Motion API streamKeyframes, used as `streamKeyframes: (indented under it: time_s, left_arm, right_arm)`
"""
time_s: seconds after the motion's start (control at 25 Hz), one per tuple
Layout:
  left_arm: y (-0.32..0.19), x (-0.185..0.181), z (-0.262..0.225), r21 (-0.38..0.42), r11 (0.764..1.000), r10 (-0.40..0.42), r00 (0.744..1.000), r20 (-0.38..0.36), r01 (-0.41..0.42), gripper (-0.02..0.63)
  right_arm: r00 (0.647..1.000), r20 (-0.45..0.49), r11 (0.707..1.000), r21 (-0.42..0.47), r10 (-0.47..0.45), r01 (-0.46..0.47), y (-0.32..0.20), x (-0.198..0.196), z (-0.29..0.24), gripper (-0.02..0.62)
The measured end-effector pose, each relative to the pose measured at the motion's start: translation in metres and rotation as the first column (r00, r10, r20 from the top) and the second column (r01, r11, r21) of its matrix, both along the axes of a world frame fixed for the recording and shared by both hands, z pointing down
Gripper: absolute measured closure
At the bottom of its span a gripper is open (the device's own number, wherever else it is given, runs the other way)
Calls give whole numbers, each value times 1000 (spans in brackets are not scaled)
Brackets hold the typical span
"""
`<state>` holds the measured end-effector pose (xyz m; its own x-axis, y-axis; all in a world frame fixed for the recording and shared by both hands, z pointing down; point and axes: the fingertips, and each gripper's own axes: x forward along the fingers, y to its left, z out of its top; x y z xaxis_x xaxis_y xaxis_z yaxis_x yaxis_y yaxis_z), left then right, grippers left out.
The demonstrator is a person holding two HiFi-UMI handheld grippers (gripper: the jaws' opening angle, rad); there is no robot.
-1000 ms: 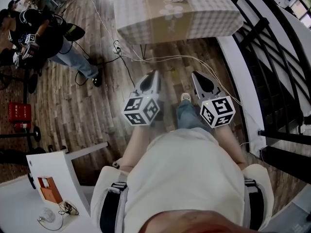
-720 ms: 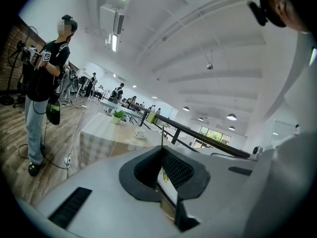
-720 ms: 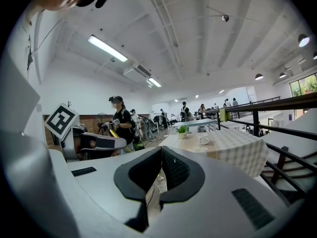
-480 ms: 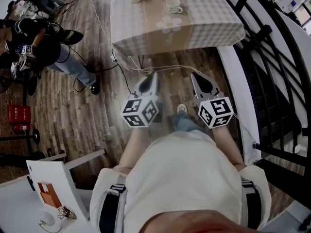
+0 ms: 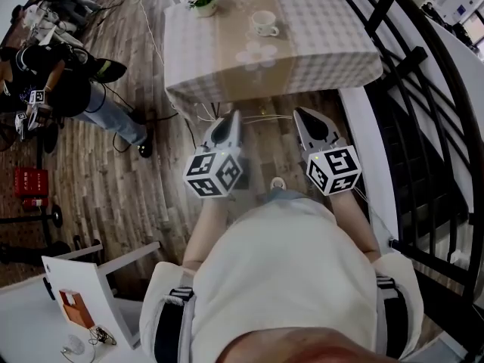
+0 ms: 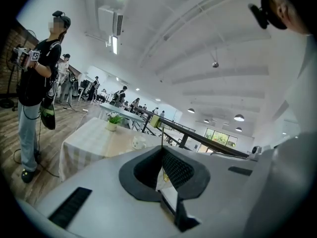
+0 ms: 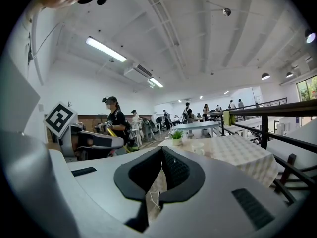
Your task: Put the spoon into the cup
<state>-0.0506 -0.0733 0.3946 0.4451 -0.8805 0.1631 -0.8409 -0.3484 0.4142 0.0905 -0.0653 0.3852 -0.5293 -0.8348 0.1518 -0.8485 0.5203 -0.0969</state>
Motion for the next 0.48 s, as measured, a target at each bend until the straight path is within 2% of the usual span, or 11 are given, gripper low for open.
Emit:
streamKeyframes:
  time_s: [0.2,0.48]
  left_arm:
    - [-30,11,0,1,1000,-14,1000,-8,14,601]
    - [-49,-9,25,-11,999,-35,999,-1,35,601]
  right_arm:
    - [1000,-10,1000,-3,-11,11,-31,14,3,594]
    - [1000,-13,1000,-12,-26,25,-53,-3,30,594]
